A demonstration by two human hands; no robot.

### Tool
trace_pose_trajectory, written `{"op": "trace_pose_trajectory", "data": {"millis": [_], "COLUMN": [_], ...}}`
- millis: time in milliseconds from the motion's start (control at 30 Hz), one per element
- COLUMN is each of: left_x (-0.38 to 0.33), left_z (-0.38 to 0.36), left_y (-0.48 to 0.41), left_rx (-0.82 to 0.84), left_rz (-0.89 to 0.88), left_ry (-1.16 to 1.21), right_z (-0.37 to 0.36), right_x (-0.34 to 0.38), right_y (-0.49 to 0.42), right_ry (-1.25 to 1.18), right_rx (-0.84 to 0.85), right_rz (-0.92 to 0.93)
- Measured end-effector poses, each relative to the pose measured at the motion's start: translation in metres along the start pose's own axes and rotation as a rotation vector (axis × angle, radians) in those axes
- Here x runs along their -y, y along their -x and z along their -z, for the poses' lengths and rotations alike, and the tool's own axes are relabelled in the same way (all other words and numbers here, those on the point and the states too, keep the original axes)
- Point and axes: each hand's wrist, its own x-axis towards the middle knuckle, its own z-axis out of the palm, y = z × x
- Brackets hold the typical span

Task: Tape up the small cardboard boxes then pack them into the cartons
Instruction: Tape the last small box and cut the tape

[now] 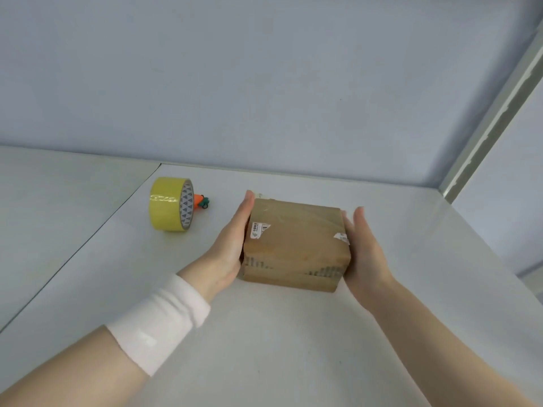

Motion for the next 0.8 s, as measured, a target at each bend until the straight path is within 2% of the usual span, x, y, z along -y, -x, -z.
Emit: {"op": "trace_pose_trajectory", "data": {"millis": [133,200,267,400,467,533,567,633,700,733,800], "left_x": [0.007,0.003,0.000,0.010,0.010,-0.006,-0.018,-0.042,-0.056,-0.058,-0.059], "left_z": [-0.007,-0.005,0.009,0.031,0.025,0.015,0.012,0.009,0.007,0.007,0.009], "left_y": [-0.001,-0.001,0.002,0.013,0.017,0.013,0.010,0.002,-0.002,-0.004,-0.010], "left_rx": [-0.069,0.030,0.147,0.261,0.178,-0.026,-0.144,-0.265,-0.163,-0.097,-0.049], "left_rz": [-0.027,-0.033,-0.120,-0.305,-0.368,-0.420,-0.416,-0.292,-0.104,-0.039,-0.042], "left_ry": [-0.056,-0.090,-0.168,-0.581,-0.714,-0.772,-0.846,-0.981,-1.003,-1.060,-1.264], "right_z": [-0.002,0.001,0.014,0.040,0.037,0.025,0.018,0.008,0.003,0.002,0.003], "right_x": [-0.006,0.000,0.008,-0.004,0.000,0.018,0.030,0.051,0.061,0.062,0.059], "right_y": [0.000,0.003,0.009,0.020,0.020,0.013,0.010,0.005,0.000,-0.002,-0.006], "right_ry": [0.045,0.141,0.229,0.520,0.603,0.716,0.754,0.817,0.935,0.996,1.099], "right_rx": [-0.040,0.033,0.139,0.333,0.252,0.034,-0.040,-0.086,-0.050,-0.045,-0.099], "right_rz": [0.024,0.034,0.078,0.199,0.254,0.333,0.320,0.132,-0.057,-0.092,0.017]}}
